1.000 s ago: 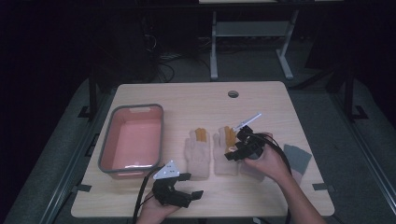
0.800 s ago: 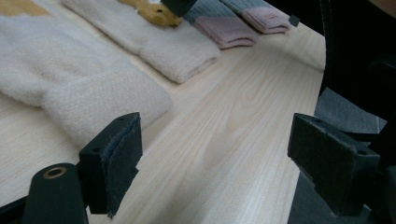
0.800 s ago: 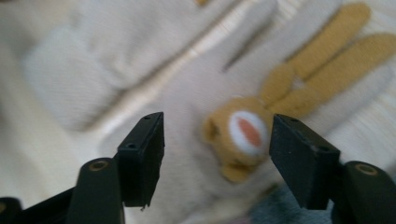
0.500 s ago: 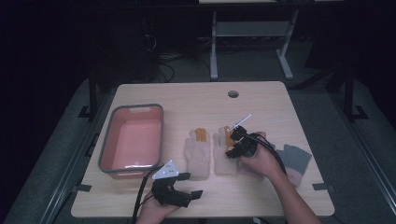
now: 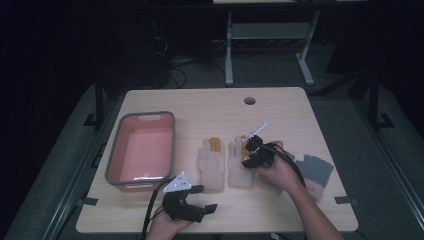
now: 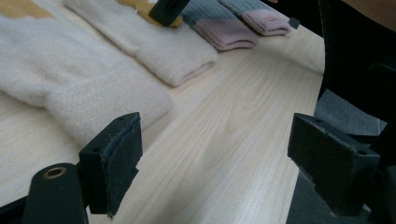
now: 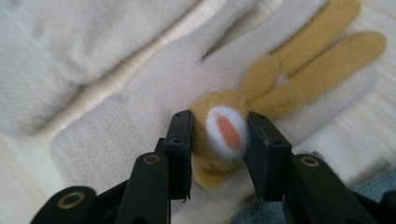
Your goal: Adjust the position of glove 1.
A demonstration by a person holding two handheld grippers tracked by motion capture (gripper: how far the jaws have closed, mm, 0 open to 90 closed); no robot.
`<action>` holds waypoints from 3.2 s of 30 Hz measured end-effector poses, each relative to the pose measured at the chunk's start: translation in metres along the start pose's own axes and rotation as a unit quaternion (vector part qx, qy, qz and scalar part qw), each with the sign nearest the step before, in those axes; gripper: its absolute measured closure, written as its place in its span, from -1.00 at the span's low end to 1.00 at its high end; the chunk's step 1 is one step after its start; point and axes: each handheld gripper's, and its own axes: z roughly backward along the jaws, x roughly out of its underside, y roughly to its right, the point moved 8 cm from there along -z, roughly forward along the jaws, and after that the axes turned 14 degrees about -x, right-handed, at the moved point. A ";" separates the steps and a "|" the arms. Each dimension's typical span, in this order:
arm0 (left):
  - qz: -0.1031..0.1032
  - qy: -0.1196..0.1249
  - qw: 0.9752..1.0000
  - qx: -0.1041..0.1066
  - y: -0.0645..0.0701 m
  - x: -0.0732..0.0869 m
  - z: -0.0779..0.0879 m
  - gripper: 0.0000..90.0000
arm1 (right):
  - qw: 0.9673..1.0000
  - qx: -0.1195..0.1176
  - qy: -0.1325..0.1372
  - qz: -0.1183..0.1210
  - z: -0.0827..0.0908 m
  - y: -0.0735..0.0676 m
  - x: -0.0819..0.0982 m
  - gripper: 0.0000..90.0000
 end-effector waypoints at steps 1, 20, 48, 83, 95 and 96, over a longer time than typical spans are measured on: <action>0.000 0.001 1.000 0.000 0.000 0.000 0.000 -0.61 | 1.000 -0.003 0.004 0.001 0.002 -0.001 -0.001 0.42; 0.000 0.006 1.000 -0.007 -0.002 -0.001 0.003 -0.61 | 0.999 -0.009 0.018 0.037 0.033 -0.024 -0.011 0.44; 0.007 0.018 1.000 -0.016 -0.006 -0.004 0.010 -0.61 | 0.995 -0.050 0.029 0.076 0.032 -0.065 -0.061 0.44; 0.008 0.015 1.000 -0.022 -0.008 -0.003 0.011 -0.61 | 0.995 -0.068 -0.005 0.073 -0.020 -0.066 -0.077 0.10; 0.008 0.015 1.000 -0.021 -0.008 -0.004 0.012 -0.61 | 0.994 -0.058 -0.008 0.092 -0.040 -0.076 -0.096 -0.05; 0.008 0.015 1.000 -0.021 -0.008 -0.004 0.012 -0.61 | 0.994 -0.058 -0.012 0.094 -0.042 -0.076 -0.096 -0.08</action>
